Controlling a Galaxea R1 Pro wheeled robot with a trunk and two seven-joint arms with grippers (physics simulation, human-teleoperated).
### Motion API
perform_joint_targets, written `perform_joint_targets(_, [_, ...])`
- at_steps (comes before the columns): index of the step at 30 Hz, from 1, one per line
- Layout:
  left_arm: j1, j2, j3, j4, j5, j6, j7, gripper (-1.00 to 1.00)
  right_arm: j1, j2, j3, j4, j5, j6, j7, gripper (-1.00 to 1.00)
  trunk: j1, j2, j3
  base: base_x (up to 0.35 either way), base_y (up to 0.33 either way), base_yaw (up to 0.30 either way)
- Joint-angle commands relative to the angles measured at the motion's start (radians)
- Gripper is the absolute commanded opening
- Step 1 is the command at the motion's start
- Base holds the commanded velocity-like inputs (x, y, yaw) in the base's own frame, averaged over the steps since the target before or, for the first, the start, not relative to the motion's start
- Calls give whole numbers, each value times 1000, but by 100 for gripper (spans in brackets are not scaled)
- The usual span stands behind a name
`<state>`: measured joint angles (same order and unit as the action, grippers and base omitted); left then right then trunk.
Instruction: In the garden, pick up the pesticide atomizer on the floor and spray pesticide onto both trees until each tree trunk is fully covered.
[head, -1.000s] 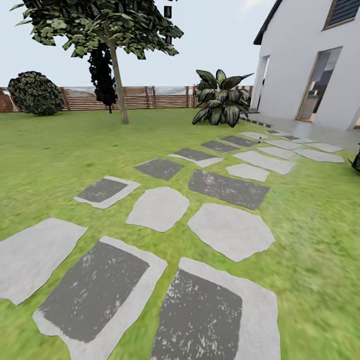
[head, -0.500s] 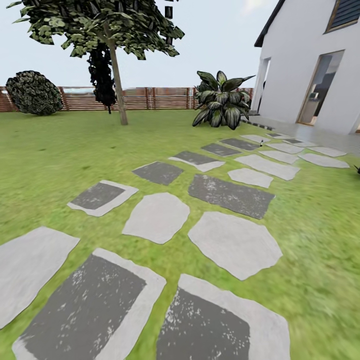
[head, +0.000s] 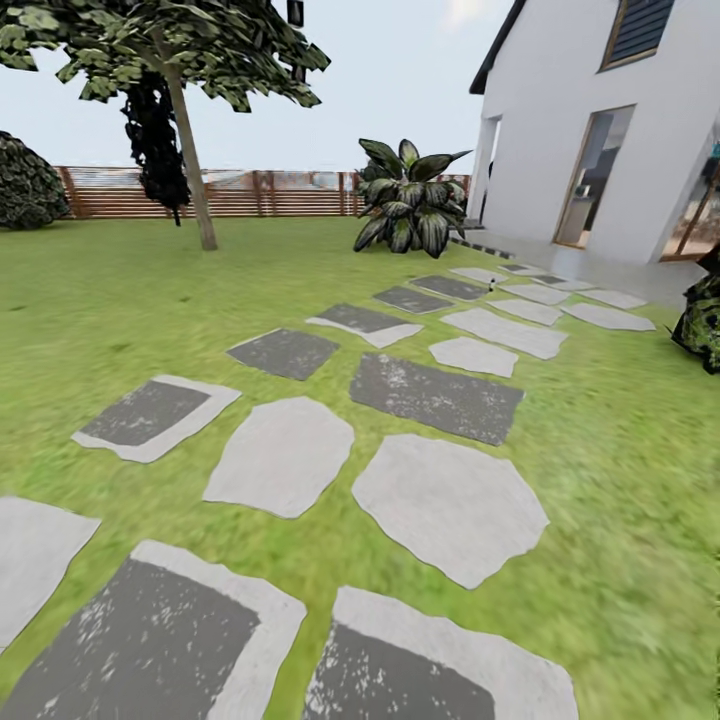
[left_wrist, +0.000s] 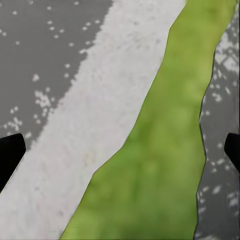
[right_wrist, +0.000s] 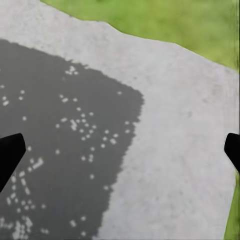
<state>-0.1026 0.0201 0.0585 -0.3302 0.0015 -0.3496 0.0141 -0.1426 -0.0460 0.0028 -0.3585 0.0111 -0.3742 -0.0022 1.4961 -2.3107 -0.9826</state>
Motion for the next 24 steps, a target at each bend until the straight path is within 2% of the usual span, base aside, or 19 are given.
perform_joint_targets(1, [0, 0, 1, 0, 0, -3, 1, 100, -1, 0, 0, 1, 1, -3, 0, 100, 0, 0, -1, 339, 0, -299])
perform_joint_targets(7, [0, 0, 1, 0, 0, -3, 1, 100, 0, 0, 0, 1, 1, -3, 1, 100, 0, 0, -1, 339, 0, -209])
perform_joint_targets(24, [0, 0, 1, 0, 0, -3, 1, 100, 0, 0, 0, 1, 1, -3, 1, 100, 0, 0, -1, 339, 0, -11])
